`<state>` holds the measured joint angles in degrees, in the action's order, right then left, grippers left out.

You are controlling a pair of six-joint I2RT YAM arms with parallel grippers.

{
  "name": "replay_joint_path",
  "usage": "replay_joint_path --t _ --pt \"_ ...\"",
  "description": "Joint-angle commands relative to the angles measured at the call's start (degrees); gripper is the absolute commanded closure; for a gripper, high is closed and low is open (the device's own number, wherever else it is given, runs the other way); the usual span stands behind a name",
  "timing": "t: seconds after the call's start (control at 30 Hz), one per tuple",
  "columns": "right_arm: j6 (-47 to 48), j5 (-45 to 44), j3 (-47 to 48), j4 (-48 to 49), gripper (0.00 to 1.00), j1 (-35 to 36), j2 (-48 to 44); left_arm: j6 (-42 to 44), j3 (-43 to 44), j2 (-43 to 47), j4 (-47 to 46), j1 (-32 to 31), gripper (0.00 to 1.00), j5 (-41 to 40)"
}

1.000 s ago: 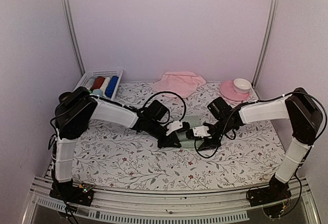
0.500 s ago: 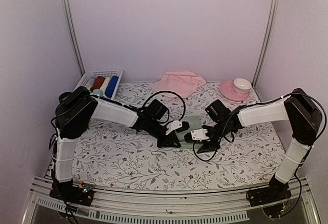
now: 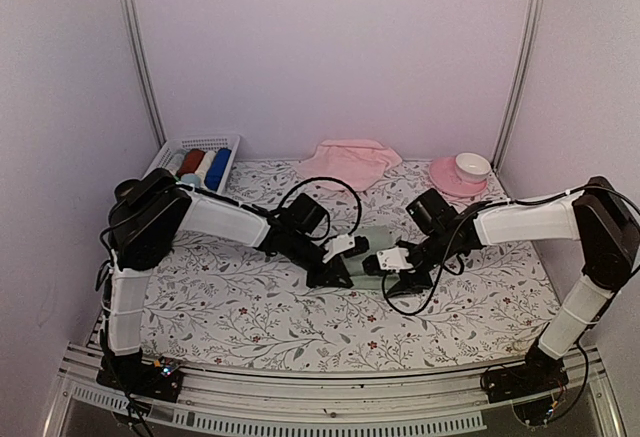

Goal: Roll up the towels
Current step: Roll the towel at the center of the board.

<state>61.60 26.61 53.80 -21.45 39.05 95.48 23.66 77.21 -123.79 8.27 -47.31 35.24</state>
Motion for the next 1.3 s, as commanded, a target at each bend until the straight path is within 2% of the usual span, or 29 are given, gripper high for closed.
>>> replay_joint_path --t 0.0,0.3,0.7,0.9,1.03,1.17,1.27 --pt "-0.19 -1.27 0.53 -0.04 0.47 0.02 2.34 -0.51 -0.13 -2.59 4.1 0.76 1.0 -0.49" --pt "-2.31 -4.81 0.11 3.62 0.49 0.01 3.82 -0.43 0.02 -2.9 4.25 0.74 1.0 -0.01" --pt "-3.27 -8.6 0.44 4.58 0.64 0.33 6.5 -0.39 0.1 -2.54 4.36 0.94 0.89 0.44" --pt "-3.85 -10.94 0.5 5.34 0.68 0.33 7.91 -0.59 -0.92 -0.93 3.14 1.05 0.71 0.86" --pt "-3.86 -10.92 0.59 5.36 0.72 0.35 8.13 -1.22 -3.55 2.18 -0.25 1.0 0.52 0.68" --pt "-3.94 -9.93 1.43 3.87 0.8 0.33 8.31 -1.62 -8.87 7.04 -6.98 0.99 0.41 -0.84" --pt "-3.88 -8.11 2.55 1.49 0.9 0.35 8.66 -1.64 -13.53 10.37 -13.53 0.95 0.38 -2.39"
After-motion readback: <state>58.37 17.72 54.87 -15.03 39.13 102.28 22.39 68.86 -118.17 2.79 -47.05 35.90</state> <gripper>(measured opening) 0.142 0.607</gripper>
